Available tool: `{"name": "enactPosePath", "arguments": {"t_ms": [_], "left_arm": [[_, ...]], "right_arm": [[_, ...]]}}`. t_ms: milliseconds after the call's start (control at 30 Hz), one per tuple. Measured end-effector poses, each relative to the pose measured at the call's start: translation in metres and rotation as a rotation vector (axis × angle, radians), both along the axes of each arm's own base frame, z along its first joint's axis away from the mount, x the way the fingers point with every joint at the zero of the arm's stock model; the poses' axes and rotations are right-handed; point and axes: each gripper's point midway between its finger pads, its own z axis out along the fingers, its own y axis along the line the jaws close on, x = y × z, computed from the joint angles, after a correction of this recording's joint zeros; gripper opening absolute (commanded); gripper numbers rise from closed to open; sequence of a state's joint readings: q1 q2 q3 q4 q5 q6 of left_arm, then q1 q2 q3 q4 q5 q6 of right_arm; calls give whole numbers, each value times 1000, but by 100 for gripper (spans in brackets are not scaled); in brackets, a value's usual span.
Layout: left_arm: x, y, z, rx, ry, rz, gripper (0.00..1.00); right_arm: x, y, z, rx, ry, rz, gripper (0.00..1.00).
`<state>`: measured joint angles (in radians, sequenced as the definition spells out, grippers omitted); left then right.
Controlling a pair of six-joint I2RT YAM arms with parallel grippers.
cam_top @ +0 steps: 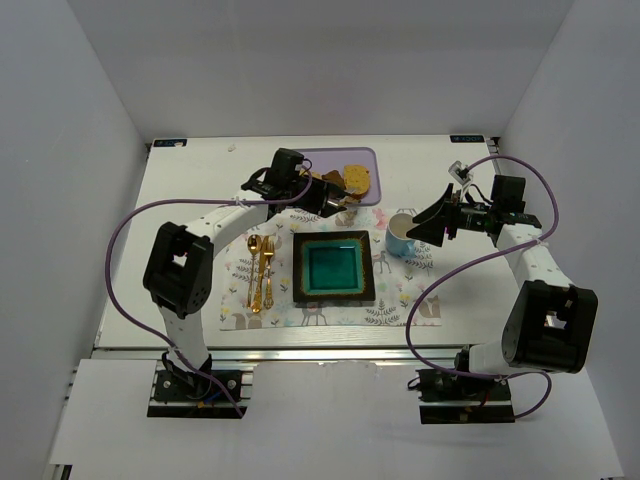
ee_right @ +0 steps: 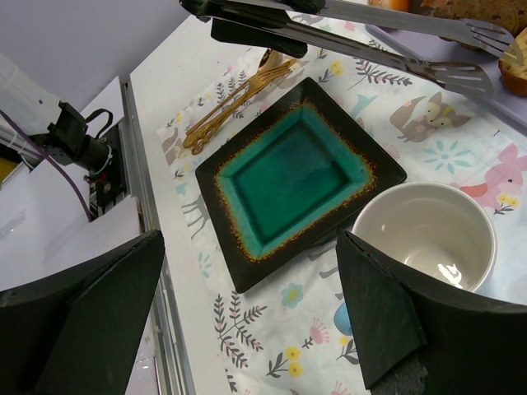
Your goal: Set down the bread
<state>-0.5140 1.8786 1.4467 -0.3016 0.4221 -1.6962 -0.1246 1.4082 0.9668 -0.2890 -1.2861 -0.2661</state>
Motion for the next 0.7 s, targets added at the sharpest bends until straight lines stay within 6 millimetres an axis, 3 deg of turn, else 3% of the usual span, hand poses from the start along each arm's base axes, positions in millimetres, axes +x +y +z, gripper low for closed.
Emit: {"name": "enactPosePath", "arguments": {"t_ms": [200, 500, 700], "left_arm": [[5, -2, -4, -4, -3, 10, 47], [12, -4, -27, 11, 21, 19, 46], [14, -6, -25, 2, 11, 21, 44]], "right_arm": [[0, 0, 0, 0, 0, 0, 89], [0, 0, 0, 0, 0, 0, 89], [0, 0, 0, 1, -2, 1, 89]]}}
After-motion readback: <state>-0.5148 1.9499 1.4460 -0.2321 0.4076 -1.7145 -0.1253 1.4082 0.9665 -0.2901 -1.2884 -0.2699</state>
